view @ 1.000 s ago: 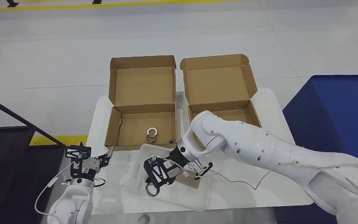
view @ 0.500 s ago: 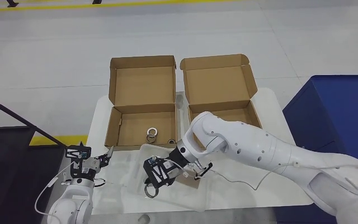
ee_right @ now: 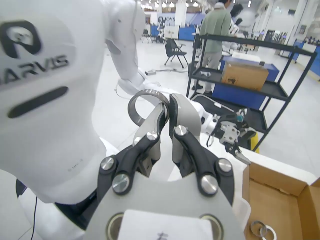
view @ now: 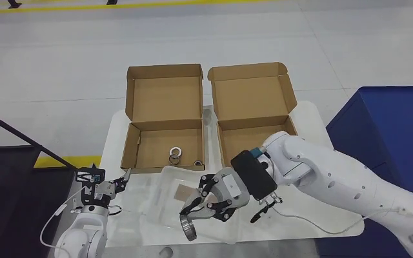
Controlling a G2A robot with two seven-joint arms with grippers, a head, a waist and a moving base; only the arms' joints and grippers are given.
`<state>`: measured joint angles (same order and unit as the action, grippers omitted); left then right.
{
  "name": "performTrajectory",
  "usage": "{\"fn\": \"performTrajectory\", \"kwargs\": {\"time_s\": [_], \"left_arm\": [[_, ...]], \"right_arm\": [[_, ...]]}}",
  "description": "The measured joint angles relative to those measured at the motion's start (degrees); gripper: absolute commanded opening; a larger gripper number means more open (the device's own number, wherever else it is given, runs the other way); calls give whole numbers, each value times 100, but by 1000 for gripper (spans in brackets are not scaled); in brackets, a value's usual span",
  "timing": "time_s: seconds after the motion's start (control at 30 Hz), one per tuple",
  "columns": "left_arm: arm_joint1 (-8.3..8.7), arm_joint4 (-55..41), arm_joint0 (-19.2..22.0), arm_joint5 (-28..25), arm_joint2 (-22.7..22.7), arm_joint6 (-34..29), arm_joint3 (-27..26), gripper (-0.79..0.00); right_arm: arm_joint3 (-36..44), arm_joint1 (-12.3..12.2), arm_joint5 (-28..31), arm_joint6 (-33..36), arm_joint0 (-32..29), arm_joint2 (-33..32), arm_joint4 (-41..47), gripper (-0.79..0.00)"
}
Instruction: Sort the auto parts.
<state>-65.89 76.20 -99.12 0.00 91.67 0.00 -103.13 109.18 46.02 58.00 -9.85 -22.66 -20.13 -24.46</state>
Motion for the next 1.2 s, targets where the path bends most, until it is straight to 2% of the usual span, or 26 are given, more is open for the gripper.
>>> {"fn": "performTrajectory", "kwargs": {"time_s": [0.07, 0.37, 0.53, 0.67, 0.8, 0.9, 1.1, 1.2], "left_arm": [[0, 0, 0, 0, 0, 0, 0, 0], [0, 0, 0, 0, 0, 0, 0, 0], [0, 0, 0, 0, 0, 0, 0, 0], [0, 0, 0, 0, 0, 0, 0, 0], [0, 0, 0, 0, 0, 0, 0, 0], [0, 0, 0, 0, 0, 0, 0, 0], [0, 0, 0, 0, 0, 0, 0, 0], [0, 0, 0, 0, 0, 0, 0, 0]], "right_arm": [[47, -94, 0, -366, -17, 31, -139, -785], [102, -63, 0, -417, -117, 12, 31, -785], [259, 108, 0, -1114, -338, -14, 1397, -785], [432, 293, 0, -788, -247, 236, 2704, -785], [406, 505, 0, 358, -111, 527, 4504, -785], [305, 682, 0, 1569, -102, 572, 6111, -785], [-67, 1022, -2, 4322, -493, 281, 9359, -785], [-252, 1167, -362, 5707, -671, 188, 10746, -785]]}}
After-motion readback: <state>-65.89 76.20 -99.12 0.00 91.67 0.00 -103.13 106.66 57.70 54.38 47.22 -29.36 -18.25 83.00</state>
